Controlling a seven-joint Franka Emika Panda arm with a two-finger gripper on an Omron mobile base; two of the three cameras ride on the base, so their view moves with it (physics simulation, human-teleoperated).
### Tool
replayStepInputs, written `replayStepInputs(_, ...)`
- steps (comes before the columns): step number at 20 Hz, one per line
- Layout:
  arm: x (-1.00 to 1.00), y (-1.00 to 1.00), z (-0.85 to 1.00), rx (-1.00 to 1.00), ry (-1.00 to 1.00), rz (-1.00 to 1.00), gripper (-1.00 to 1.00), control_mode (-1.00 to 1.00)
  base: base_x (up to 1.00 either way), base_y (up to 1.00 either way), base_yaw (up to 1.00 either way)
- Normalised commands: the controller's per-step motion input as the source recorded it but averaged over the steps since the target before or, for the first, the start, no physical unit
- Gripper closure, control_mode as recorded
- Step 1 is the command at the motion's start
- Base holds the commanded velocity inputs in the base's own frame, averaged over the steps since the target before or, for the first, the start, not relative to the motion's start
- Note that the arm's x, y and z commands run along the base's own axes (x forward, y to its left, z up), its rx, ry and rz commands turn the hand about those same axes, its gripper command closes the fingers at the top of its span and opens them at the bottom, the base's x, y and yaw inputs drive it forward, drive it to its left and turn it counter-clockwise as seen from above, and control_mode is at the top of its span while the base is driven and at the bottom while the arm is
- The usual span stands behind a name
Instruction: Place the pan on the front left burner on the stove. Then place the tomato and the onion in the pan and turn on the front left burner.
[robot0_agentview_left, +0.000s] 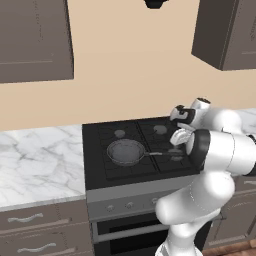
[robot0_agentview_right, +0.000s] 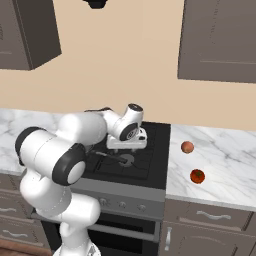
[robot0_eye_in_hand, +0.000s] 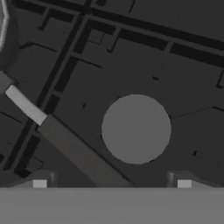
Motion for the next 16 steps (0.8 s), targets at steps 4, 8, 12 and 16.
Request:
replayStepInputs(4,0.00,-0.45,-0.09,0.00,0.01,-0.12,-1.00,-1.00,0.00,0.00,0.00)
replayStepInputs(8,0.00,-0.48,-0.07,0.00,0.00,-0.10,-1.00,-1.00,0.00,0.00,0.00)
replayStepInputs(12,0.00,-0.33,-0.03,0.00,0.00,-0.04,-1.00,-1.00,0.00,0.00,0.00)
replayStepInputs(16,0.00,-0.21,0.00,0.00,0.00,0.00,-1.00,-1.00,0.00,0.00,0.00)
